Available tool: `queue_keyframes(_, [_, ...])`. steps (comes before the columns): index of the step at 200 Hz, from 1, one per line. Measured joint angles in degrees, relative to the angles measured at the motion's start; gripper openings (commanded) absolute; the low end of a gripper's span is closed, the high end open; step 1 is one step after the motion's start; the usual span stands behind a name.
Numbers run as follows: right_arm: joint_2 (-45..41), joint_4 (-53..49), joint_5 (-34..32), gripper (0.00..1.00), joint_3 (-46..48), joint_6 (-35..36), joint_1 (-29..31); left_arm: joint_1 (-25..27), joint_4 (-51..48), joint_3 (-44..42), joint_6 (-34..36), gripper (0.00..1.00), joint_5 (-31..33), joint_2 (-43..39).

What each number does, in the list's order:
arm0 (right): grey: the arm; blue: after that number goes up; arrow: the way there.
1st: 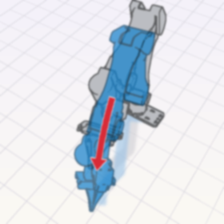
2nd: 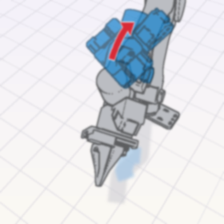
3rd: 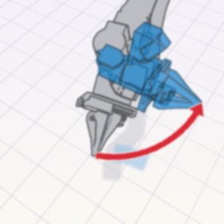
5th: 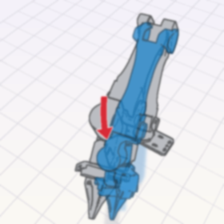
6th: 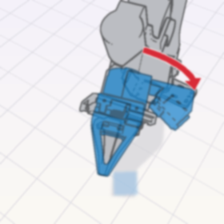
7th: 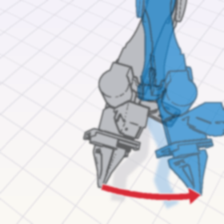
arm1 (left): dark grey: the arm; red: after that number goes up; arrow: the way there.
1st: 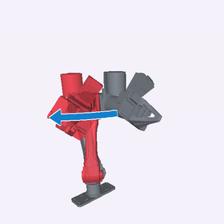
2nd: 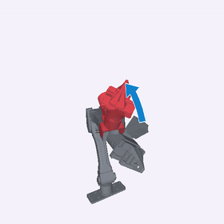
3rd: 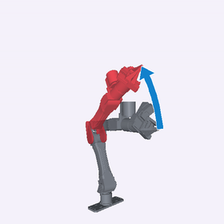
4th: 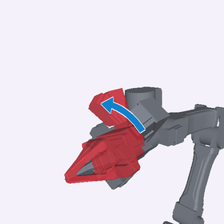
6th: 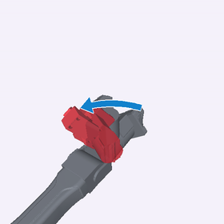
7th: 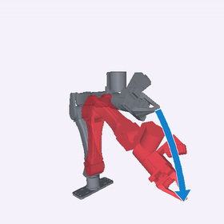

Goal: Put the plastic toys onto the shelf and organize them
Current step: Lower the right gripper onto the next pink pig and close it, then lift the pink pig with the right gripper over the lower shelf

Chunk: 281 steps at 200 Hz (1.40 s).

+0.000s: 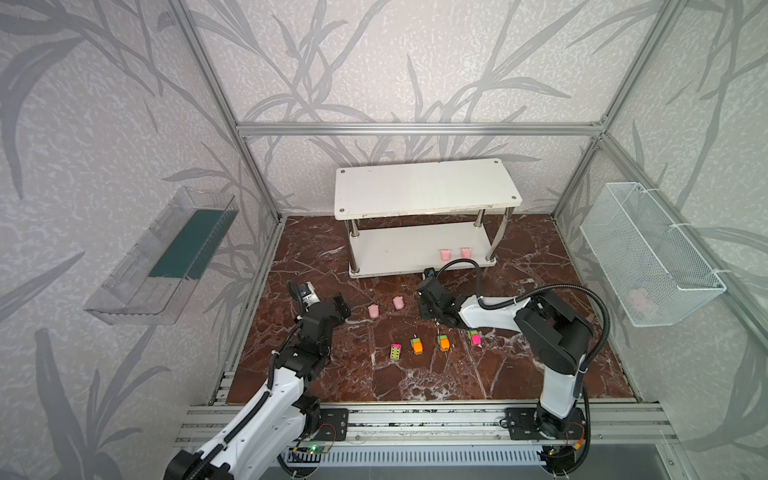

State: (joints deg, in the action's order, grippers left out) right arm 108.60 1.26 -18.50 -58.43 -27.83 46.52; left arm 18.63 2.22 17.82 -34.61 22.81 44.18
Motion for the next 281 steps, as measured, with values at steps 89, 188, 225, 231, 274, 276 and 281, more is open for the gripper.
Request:
queue_keyframes(89, [-9.90, -3.50, -0.50, 0.31, 0.44, 3.98, -0.33, 0.00, 0.44, 0.00, 0.00, 0.94, -0.02, 0.70])
queue_keyframes(188, [-7.67, -5.66, 4.35, 0.32, -13.66, 8.81, -7.06, 0.00, 0.92, -0.09, -0.07, 0.94, 0.00, -0.35])
queue_keyframes(225, [-3.56, -6.69, 6.40, 0.31, -17.00, 9.55, -8.48, -0.02, 0.92, -0.09, -0.07, 0.94, 0.00, -0.39])
queue_keyframes(231, [-3.10, -6.82, 6.64, 0.31, -17.31, 9.60, -8.50, 0.00, 0.92, -0.09, -0.09, 0.94, 0.00, -0.39])
queue_keyframes(274, [-0.28, -7.15, 7.65, 0.31, -18.71, 9.70, -8.81, 0.00, 0.92, -0.09, -0.07, 0.94, 0.00, -0.37])
queue_keyframes(276, [-0.22, -7.17, 7.67, 0.31, -18.71, 9.70, -8.81, 0.00, 0.90, -0.09, -0.09, 0.94, 0.00, -0.37])
queue_keyframes(281, [-0.07, -7.17, 7.69, 0.31, -18.71, 9.70, -8.83, 0.00, 0.92, -0.09, -0.09, 0.94, 0.00, -0.37])
